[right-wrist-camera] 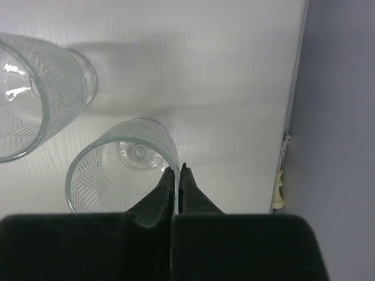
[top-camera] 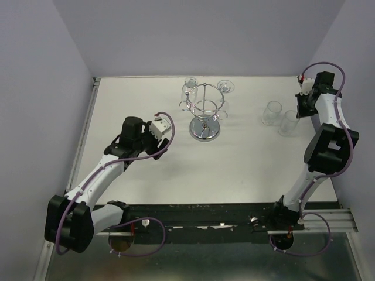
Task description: Take the wine glass off the wine glass rack
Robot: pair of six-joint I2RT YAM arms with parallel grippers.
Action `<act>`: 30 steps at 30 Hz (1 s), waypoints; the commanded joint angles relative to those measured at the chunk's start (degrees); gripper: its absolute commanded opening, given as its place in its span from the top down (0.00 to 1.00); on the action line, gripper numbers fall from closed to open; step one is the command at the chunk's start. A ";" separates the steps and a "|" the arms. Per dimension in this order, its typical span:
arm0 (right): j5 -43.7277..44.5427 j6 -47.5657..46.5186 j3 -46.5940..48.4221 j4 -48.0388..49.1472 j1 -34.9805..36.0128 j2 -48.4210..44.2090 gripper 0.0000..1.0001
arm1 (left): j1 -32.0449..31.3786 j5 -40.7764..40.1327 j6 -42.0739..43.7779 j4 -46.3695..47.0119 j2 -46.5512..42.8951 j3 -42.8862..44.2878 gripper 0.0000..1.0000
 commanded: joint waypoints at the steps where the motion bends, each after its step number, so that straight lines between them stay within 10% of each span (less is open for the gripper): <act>1: 0.97 0.49 5.55 -0.70 -1.36 4.09 0.99 | 1.43 1.23 1.34 -2.23 -1.12 -0.63 0.24; 25: -5.09 3.04 16.46 -2.20 -1.37 13.60 0.99 | 3.71 1.85 2.58 -3.73 1.25 2.45 0.24; 30: -5.35 3.39 15.58 -2.55 -1.45 12.63 0.77 | 3.71 2.82 1.87 -3.12 0.90 1.74 0.23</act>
